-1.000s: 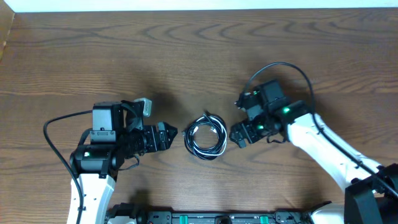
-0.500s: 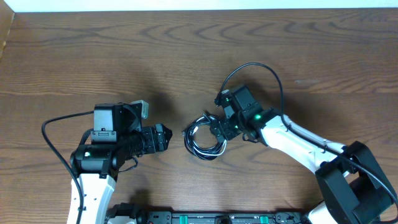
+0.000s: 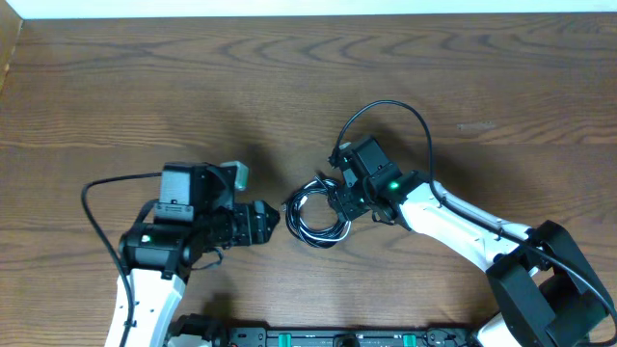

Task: Untangle cables
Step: 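Move both grippers inward toward the coiled black and white cables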

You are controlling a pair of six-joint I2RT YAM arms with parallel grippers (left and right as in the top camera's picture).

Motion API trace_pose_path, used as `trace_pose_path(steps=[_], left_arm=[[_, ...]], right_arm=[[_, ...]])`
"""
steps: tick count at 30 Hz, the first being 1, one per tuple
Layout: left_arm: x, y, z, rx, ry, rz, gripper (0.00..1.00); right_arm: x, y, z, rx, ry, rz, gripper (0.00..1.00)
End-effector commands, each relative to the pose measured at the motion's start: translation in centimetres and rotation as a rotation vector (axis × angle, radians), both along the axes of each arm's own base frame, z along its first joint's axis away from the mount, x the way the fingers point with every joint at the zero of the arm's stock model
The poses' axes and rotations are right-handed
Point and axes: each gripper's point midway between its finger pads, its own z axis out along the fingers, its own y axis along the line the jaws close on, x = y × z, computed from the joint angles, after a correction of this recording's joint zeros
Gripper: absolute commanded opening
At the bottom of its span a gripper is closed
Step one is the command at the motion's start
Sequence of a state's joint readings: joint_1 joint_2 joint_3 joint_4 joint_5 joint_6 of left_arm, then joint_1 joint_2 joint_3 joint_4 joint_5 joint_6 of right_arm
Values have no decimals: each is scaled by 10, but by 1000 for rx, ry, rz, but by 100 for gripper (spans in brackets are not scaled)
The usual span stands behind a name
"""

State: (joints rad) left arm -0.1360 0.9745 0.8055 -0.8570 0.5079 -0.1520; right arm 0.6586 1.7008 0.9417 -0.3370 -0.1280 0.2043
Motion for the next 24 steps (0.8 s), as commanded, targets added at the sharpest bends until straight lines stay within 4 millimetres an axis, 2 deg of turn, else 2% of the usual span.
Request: trace_pose_path(steps=[1, 3, 7, 11, 15, 19, 24], left_arm=[[-10, -24, 7, 10, -35, -135, 75], [-11, -25, 2, 75, -44, -140, 72], [-5, -14, -8, 213, -55, -79, 72], [-1, -16, -20, 259, -26, -78, 72], [14, -22, -39, 267, 20, -50, 69], [34, -30, -64, 258, 83, 31, 59], [44, -35, -88, 231, 173, 158, 49]], right_arm=[[22, -26, 1, -92, -64, -193, 68], [28, -34, 1, -98, -69, -239, 71], [33, -44, 1, -91, -55, -292, 72], [35, -45, 1, -80, -46, -297, 72], [32, -41, 1, -60, -30, -278, 72], [29, -40, 0, -57, -15, -273, 71], [28, -41, -1, -62, -11, -274, 71]])
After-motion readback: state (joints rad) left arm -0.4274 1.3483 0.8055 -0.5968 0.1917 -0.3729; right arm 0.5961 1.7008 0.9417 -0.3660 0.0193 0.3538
